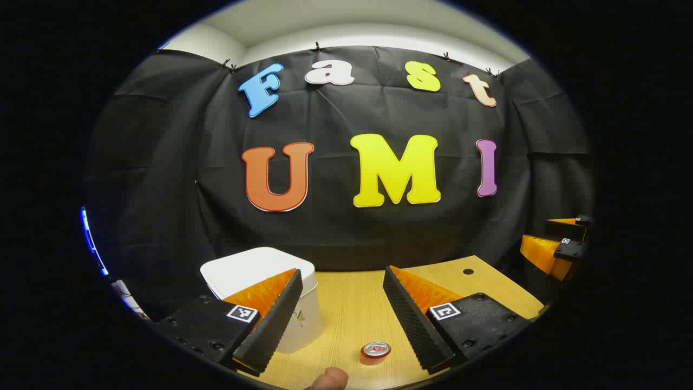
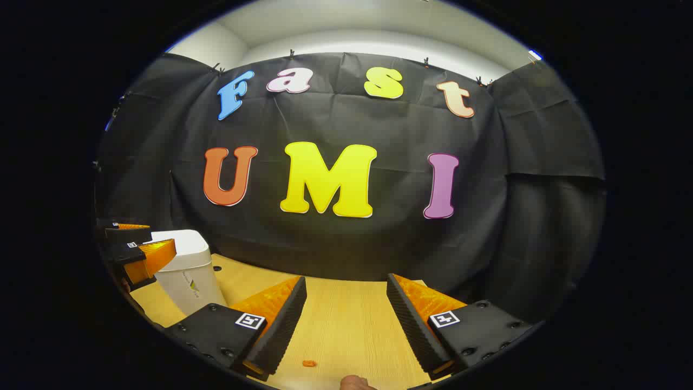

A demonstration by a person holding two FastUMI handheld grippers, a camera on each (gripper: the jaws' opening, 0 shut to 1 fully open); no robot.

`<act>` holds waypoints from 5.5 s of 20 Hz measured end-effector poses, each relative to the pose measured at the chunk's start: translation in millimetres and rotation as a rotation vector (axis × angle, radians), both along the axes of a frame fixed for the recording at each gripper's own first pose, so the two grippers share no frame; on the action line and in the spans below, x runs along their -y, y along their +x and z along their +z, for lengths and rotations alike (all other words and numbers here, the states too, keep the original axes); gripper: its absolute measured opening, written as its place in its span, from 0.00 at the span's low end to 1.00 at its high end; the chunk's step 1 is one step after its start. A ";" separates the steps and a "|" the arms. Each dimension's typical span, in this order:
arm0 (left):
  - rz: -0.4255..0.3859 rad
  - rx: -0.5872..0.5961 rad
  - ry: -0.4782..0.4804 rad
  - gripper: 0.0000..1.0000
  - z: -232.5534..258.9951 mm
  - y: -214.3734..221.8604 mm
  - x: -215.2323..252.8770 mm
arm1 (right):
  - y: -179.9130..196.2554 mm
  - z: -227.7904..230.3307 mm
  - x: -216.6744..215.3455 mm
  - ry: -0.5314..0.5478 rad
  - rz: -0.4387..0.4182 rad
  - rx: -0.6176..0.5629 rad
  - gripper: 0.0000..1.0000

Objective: Press the lid of the desktop garbage bin to open it, pick up the crumpled paper on the desktop and throw it into the bin, then pick up the pop can on the desktop and drop it into the bin, and finally close the garbage bin lid.

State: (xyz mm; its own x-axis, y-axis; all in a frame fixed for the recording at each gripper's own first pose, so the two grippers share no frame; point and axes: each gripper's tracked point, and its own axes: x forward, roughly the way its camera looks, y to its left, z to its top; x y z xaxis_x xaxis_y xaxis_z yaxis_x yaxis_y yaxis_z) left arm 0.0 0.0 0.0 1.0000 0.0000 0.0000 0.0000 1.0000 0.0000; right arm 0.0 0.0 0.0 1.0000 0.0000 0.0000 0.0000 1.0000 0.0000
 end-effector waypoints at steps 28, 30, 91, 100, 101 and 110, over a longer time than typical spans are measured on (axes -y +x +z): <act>0.040 0.015 0.015 0.99 6.1 20.7 -21.2 | 16.9 -17.8 -5.2 -0.009 0.007 -0.047 0.94; 0.074 0.010 0.016 0.98 7.5 33.1 -33.3 | 21.9 -19.2 -3.4 -0.008 0.001 -0.053 0.94; -0.029 -0.096 -0.271 0.70 -38.9 10.7 -11.8 | 9.0 -120.1 -27.0 -0.016 0.130 -0.341 0.94; 0.004 -0.245 -0.258 0.76 -108.2 -6.1 -18.4 | 12.8 -206.0 -51.4 -0.045 0.152 -0.568 0.94; -0.010 -0.255 -0.265 0.76 -113.9 -8.7 -16.4 | 15.7 -221.0 -55.3 -0.048 0.154 -0.602 0.94; -0.063 -0.315 -0.115 0.78 -149.1 -18.2 -11.4 | 28.4 -307.3 -80.5 -0.094 0.160 -0.820 0.94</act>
State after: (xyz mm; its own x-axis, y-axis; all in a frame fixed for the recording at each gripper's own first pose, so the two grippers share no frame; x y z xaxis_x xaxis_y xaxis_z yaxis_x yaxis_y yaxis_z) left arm -18.2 11.4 -149.1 0.9489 -0.0794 -0.3056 0.0435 0.9915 -0.1226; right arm 28.4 80.5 -307.3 0.6709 0.1057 -0.7340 -0.1781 0.9838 -0.0211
